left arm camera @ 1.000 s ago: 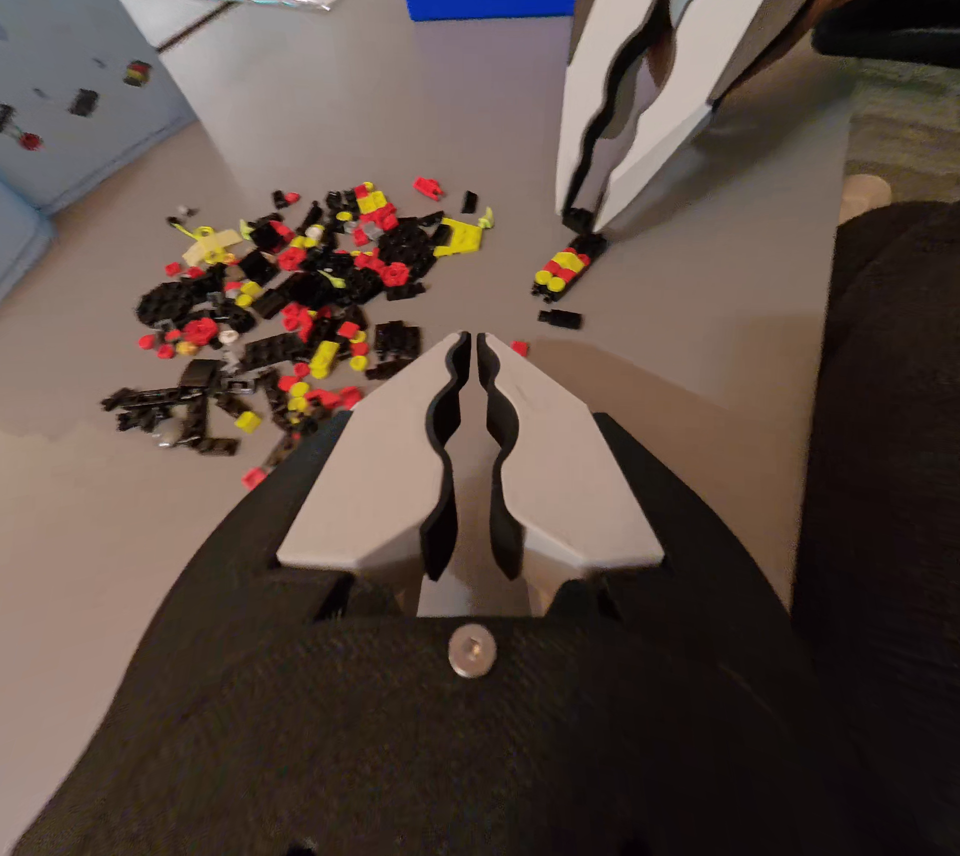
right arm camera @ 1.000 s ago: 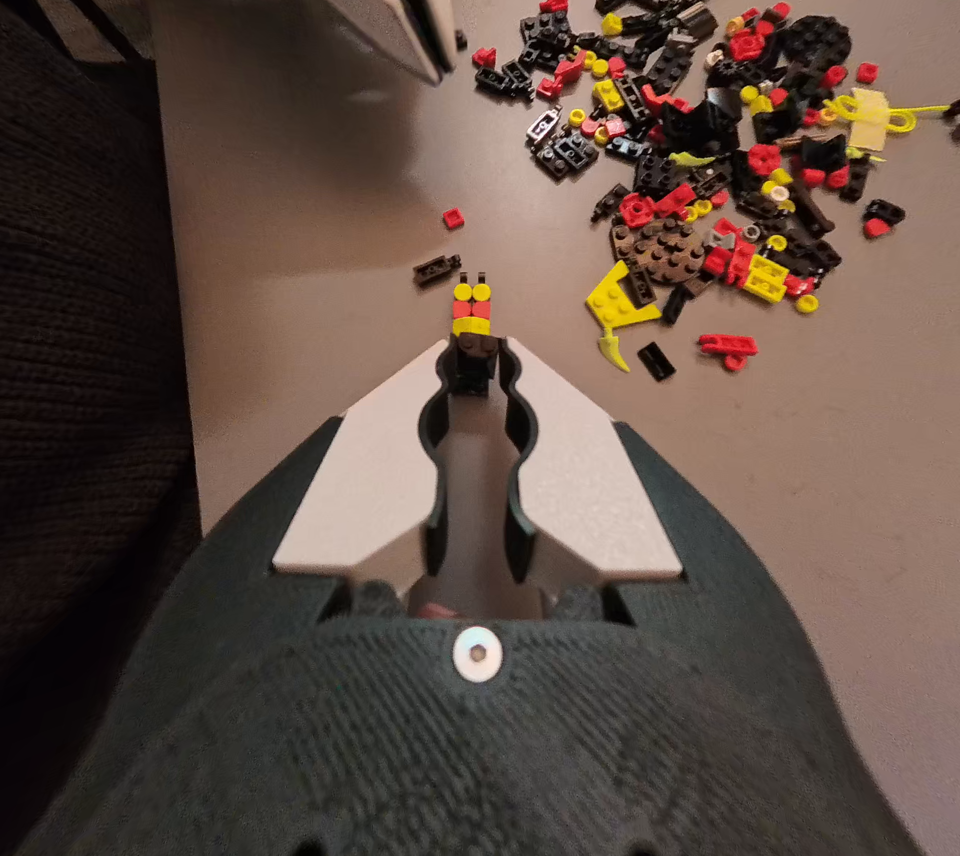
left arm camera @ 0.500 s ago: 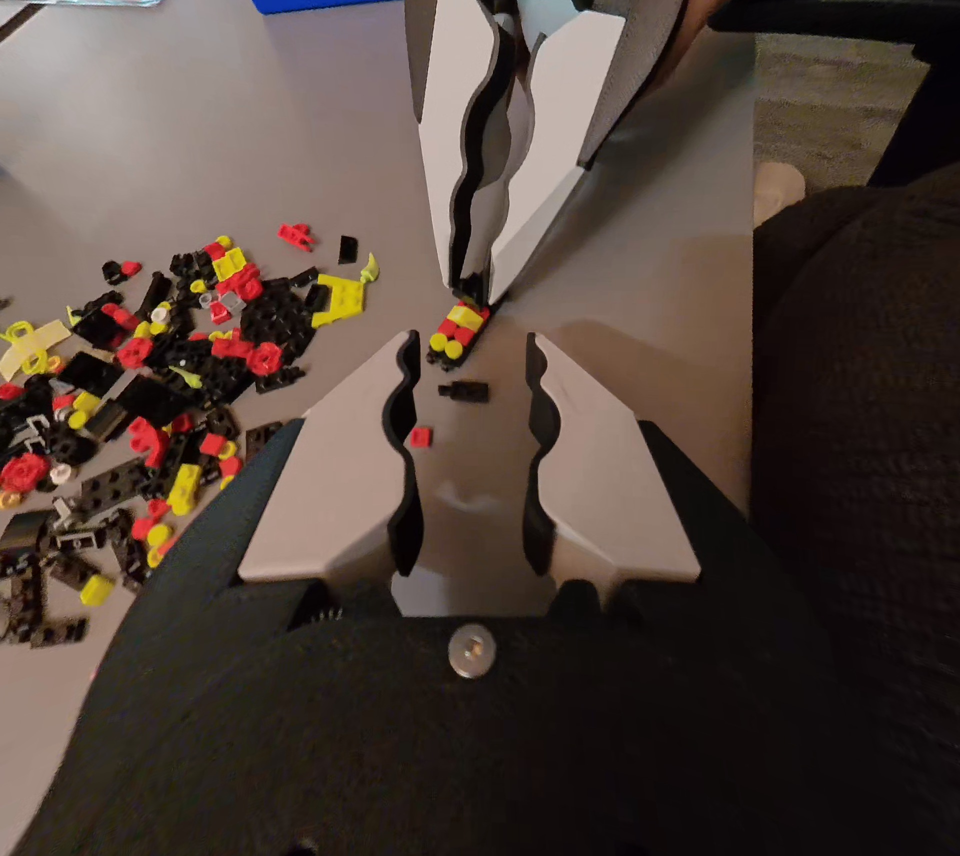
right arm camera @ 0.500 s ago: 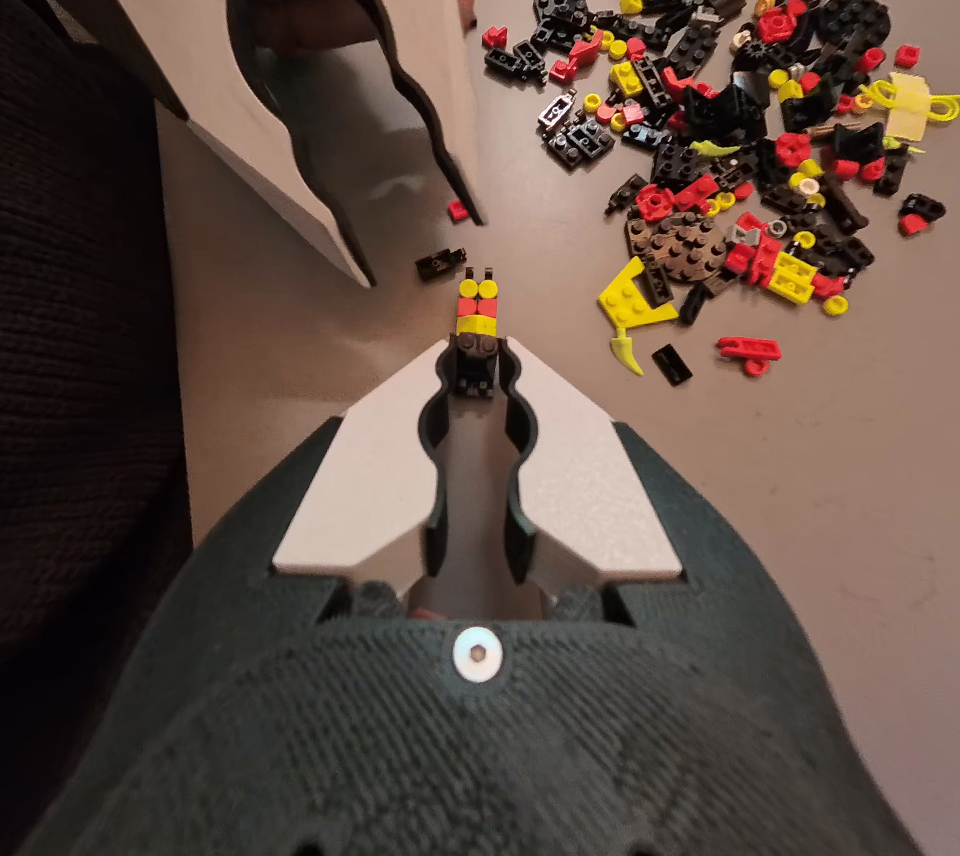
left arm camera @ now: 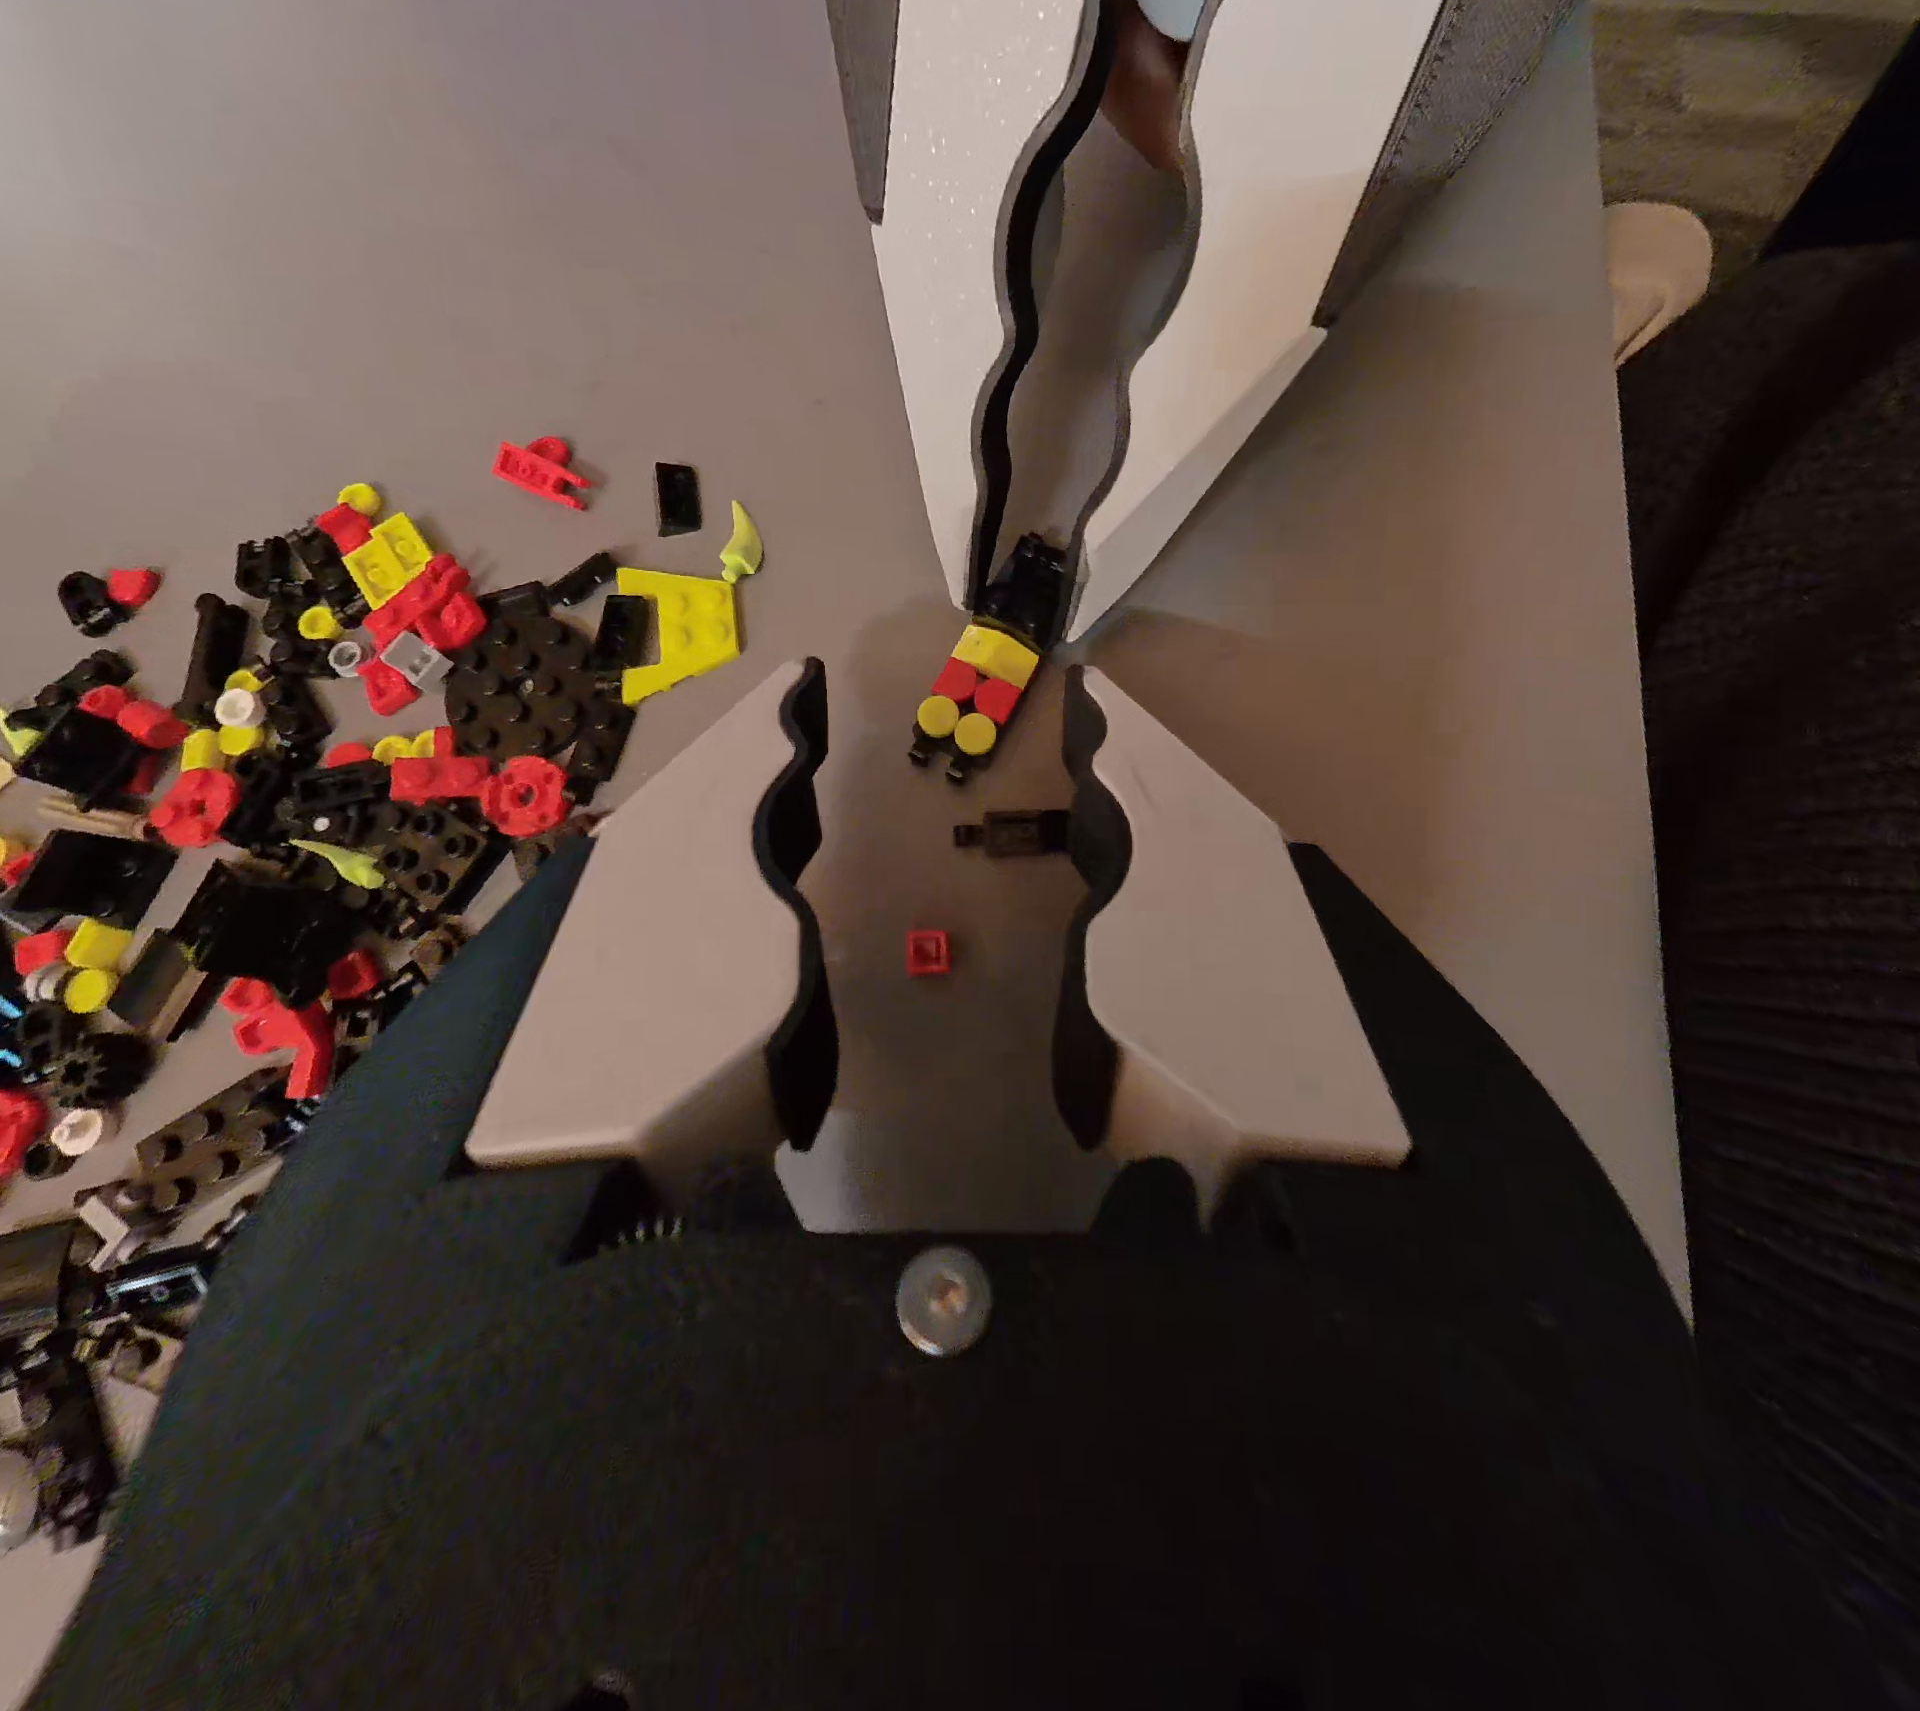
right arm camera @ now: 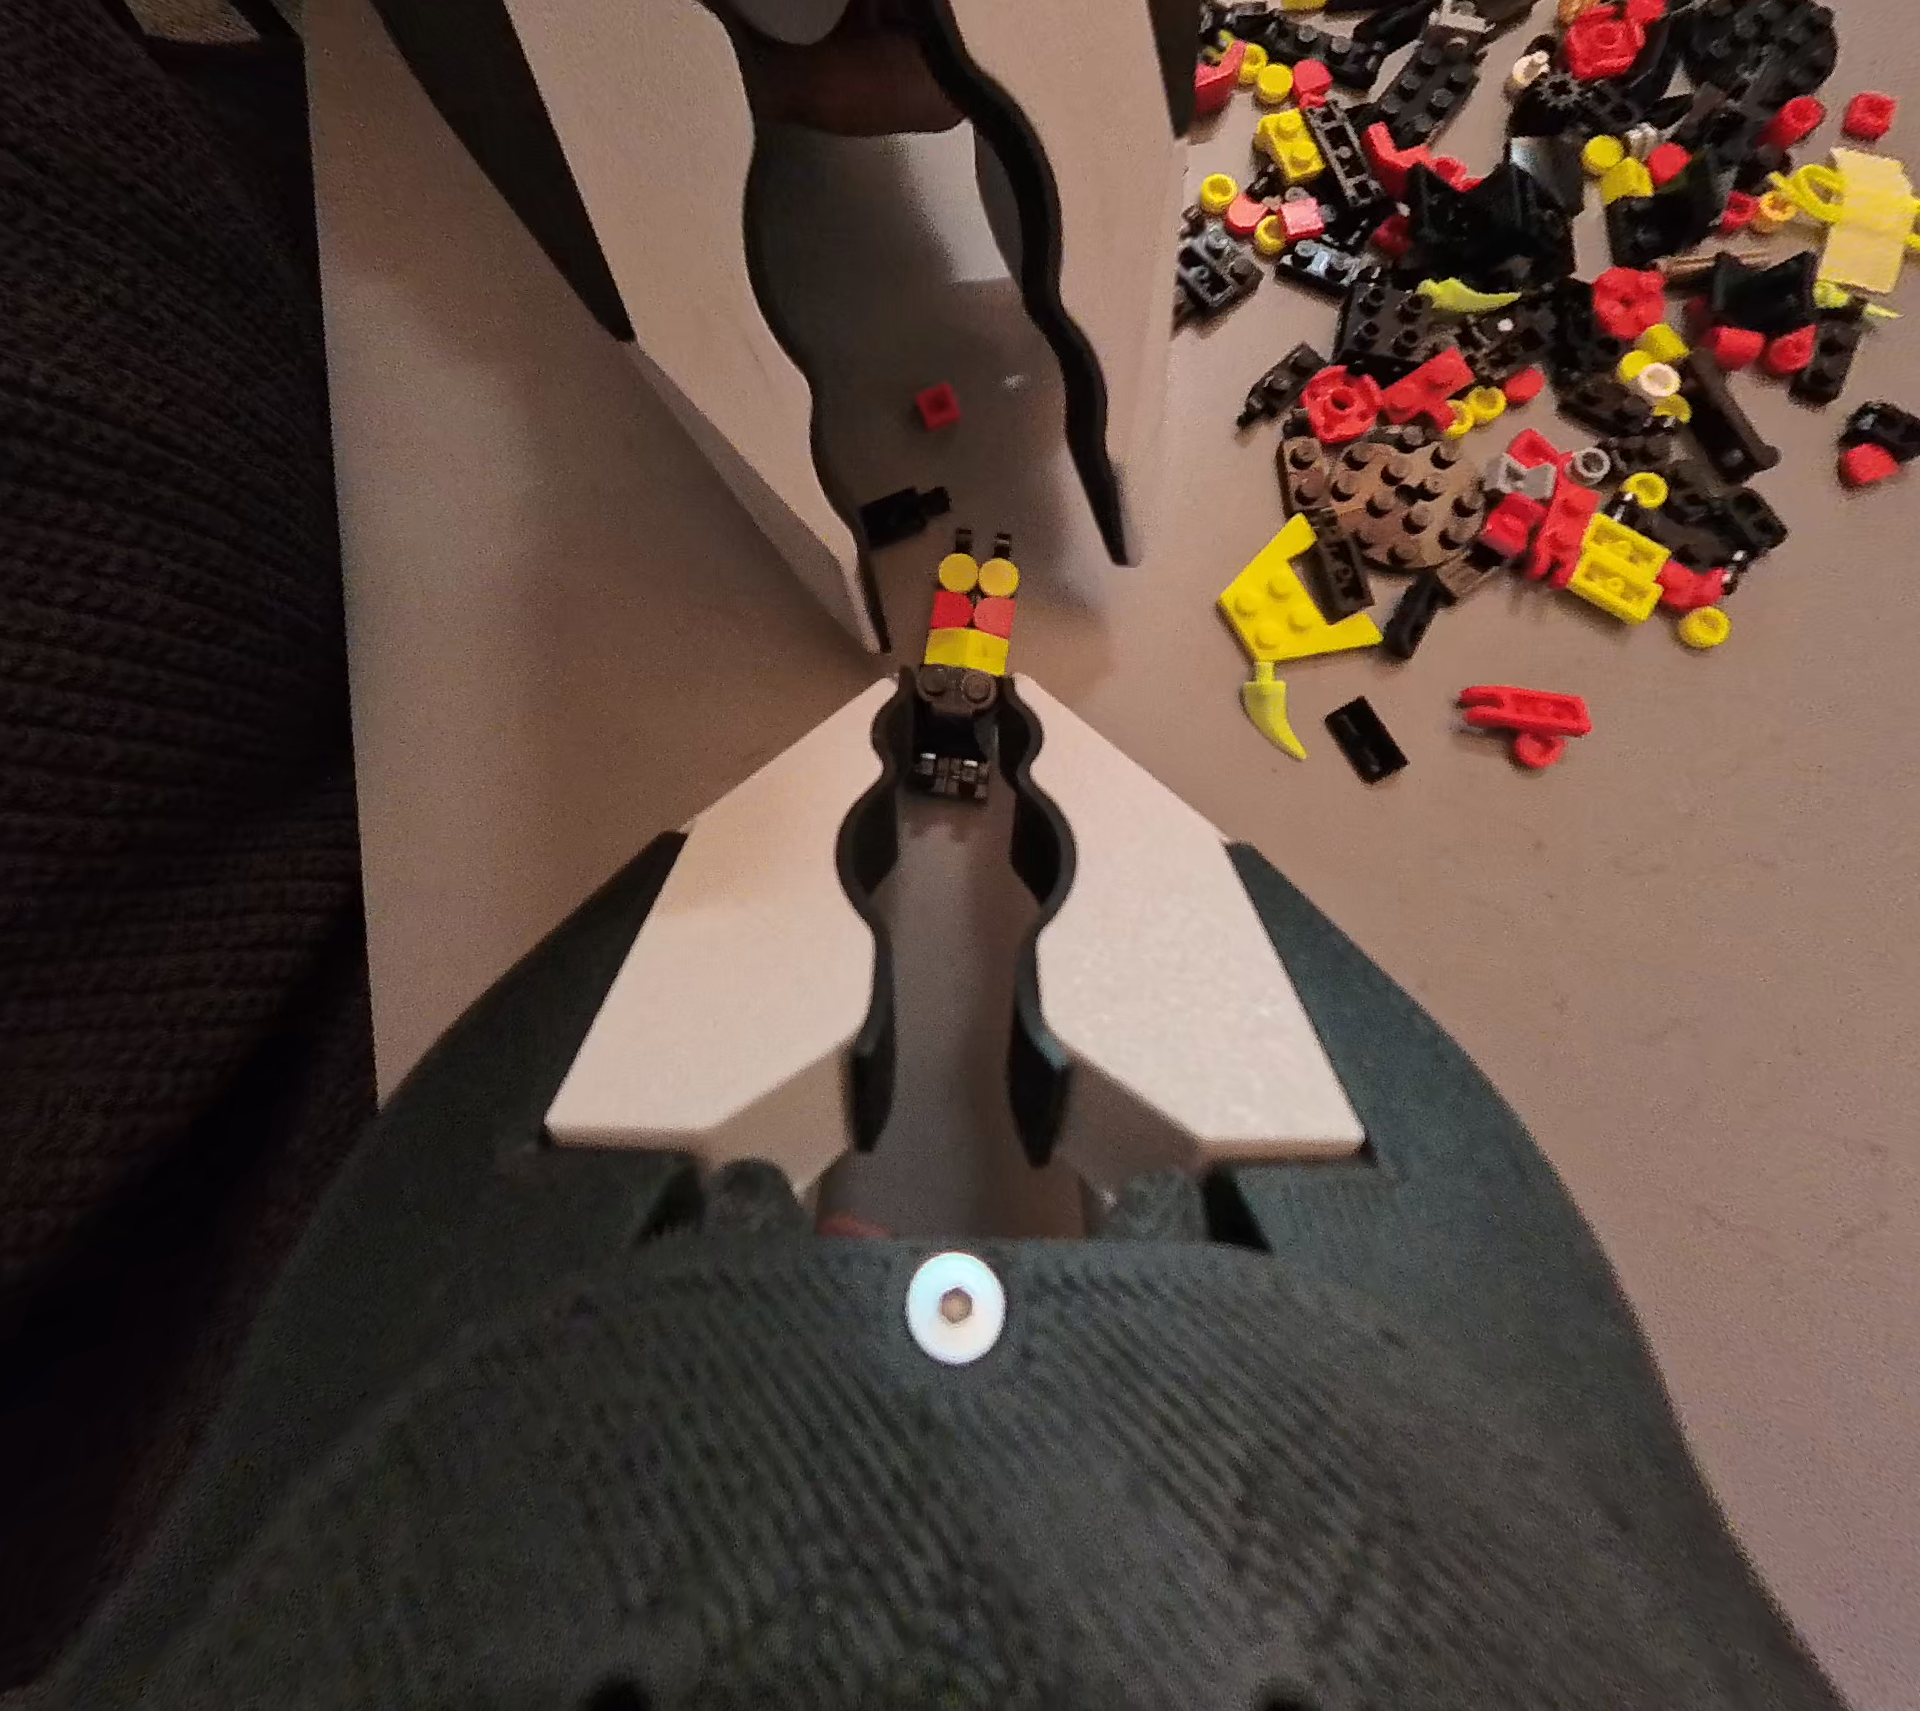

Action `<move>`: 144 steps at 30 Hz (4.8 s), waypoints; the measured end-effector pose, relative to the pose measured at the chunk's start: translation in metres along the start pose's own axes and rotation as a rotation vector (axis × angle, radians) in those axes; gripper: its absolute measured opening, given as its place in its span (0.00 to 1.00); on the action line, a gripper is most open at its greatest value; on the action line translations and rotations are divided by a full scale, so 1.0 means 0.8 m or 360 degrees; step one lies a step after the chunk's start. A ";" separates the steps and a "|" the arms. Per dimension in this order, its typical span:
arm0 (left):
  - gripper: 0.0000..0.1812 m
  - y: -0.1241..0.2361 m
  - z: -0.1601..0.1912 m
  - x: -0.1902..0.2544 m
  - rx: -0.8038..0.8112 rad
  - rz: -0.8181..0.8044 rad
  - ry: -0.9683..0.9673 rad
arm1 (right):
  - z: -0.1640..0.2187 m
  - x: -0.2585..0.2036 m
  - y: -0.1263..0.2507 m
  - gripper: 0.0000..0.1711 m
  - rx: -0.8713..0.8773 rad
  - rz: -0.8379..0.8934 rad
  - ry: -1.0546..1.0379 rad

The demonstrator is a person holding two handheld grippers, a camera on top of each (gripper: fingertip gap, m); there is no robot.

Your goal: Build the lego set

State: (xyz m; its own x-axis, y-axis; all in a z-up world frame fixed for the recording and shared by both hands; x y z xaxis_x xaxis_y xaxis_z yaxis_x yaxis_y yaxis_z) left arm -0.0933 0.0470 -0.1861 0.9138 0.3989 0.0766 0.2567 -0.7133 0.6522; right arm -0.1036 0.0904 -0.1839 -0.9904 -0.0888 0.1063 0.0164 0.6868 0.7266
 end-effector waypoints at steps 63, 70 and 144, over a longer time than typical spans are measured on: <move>0.11 0.001 0.016 0.011 -0.0076 -0.0029 -0.0018 | -0.001 -0.007 0.002 0.15 -0.0020 0.0078 0.0005; 0.10 0.000 0.016 0.012 -0.0080 -0.0033 -0.0031 | -0.002 -0.006 0.003 0.14 -0.0009 0.0075 0.0030; 0.09 -0.001 0.017 0.010 -0.0094 -0.0010 0.0001 | 0.006 0.003 -0.005 0.09 -0.0146 -0.0147 0.0146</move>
State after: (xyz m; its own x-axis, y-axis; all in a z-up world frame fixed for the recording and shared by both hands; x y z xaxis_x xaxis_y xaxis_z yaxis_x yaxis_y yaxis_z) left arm -0.0817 0.0431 -0.1966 0.9120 0.4038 0.0728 0.2435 -0.6755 0.6960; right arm -0.1071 0.0910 -0.1893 -0.9715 -0.2174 0.0946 -0.0578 0.6042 0.7947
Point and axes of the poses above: each gripper's, where its closed fingertips meet, y back along the fingers, z out of its underside, x = y × z across the jaws, the point moved 3 cm from there along y, back along the fingers, and after that the axes turned 10 degrees about z, right-handed, at the moved point
